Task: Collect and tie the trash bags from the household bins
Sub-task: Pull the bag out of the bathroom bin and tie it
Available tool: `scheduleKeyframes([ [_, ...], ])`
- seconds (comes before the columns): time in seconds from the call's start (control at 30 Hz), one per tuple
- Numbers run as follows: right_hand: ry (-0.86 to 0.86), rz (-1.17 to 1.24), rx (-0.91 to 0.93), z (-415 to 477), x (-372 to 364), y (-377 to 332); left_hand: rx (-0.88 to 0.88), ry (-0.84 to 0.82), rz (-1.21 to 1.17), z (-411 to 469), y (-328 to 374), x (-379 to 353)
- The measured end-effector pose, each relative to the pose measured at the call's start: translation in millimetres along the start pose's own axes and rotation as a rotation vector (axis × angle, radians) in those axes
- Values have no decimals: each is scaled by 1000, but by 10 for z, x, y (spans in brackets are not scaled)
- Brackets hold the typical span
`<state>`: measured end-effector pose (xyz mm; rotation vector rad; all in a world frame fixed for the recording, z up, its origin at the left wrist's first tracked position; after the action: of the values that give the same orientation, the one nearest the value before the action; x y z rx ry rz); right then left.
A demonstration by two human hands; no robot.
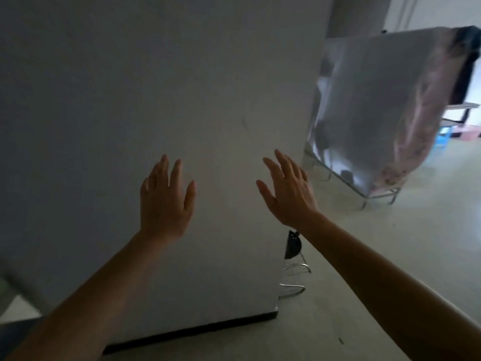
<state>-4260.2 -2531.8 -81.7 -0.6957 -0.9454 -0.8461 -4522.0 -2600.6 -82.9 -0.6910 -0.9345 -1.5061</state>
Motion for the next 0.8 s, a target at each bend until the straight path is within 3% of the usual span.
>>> scheduleKeyframes([
  [0.23, 92, -48, -218, -560, 597, 1795, -281, -3, -49, 608, 1888, -647],
  [0.47, 21, -115, -332, -904, 740, 3697, -307, -146, -161, 1119, 3552, -1755],
  [0.63, -28, -60, -369, -624, 654, 4668, -300, -215, -201, 1534, 4265, -2329],
  [0.8, -67, -20, -350, -64, 202, 5214, -266, -204, -214, 2048, 4452, -2833],
])
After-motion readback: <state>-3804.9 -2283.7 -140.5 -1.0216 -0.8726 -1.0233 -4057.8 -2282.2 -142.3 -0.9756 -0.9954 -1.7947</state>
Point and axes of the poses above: each hand's wrist, its own z-axis towards the middle knuckle, its own x-axis out of the back of the hand, y = z × x, the point moved 1 cm from there along z, towards the middle knuckle, and after that the axes turned 11 degrees about -y, right-handed, at the moved point
